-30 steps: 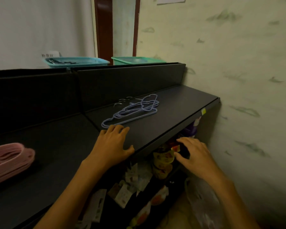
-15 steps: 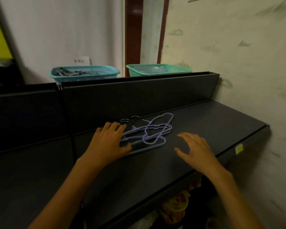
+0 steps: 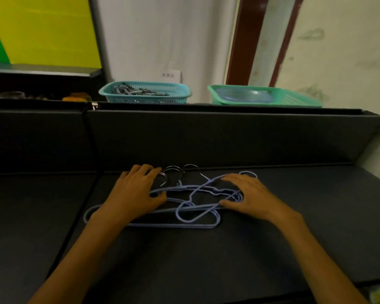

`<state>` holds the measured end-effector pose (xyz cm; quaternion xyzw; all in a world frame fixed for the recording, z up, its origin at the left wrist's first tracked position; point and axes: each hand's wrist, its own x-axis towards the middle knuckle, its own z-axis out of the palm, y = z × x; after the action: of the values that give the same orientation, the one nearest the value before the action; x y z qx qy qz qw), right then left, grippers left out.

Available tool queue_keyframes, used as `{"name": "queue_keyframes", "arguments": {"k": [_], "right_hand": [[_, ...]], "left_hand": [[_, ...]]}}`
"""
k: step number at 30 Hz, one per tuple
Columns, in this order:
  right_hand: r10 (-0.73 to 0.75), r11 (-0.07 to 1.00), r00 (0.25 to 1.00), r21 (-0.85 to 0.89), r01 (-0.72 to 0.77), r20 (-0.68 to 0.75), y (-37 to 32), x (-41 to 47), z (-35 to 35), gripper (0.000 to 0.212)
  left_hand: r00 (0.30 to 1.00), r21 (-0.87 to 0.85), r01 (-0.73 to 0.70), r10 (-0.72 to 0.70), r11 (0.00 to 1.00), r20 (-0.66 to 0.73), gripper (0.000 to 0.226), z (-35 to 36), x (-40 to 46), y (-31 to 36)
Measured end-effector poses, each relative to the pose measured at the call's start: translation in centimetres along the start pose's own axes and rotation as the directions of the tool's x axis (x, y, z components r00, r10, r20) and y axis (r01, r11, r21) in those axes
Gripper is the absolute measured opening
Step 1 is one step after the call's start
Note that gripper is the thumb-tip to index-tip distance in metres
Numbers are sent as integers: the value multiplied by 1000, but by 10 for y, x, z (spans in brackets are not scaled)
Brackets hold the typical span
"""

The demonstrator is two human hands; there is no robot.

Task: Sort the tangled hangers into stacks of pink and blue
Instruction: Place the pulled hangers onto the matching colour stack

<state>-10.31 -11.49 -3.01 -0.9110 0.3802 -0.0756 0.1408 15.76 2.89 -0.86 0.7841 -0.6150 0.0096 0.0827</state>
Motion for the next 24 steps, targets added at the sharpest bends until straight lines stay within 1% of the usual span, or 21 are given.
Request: {"name": "queue_keyframes", "arguments": {"k": [3, 6, 10, 13, 18, 24], "right_hand": [[-73, 996, 990, 64, 66, 120, 12, 19, -7, 82], [-154, 985, 969, 112, 134, 191, 20, 34, -9, 87], [-240, 964, 942, 173, 203, 233, 26, 46, -5, 84], [-279, 955, 927, 170, 241, 251, 27, 51, -3, 83], [-256, 959, 936, 184, 214, 243, 34, 49, -6, 91], [-192, 975, 966, 148, 167, 174, 56, 29, -20, 90]], "left_hand": [[998, -32, 64, -64, 997, -10, 74, 4, -2, 7], [994, -54, 106, -107, 993, -20, 72, 8, -6, 16], [989, -85, 147, -149, 985, -18, 70, 15, -12, 25], [988, -99, 154, -155, 983, -11, 70, 18, -15, 28], [989, -110, 143, -146, 984, -22, 68, 20, -11, 31], [993, -130, 114, -111, 985, 27, 70, 24, -5, 46]]}}
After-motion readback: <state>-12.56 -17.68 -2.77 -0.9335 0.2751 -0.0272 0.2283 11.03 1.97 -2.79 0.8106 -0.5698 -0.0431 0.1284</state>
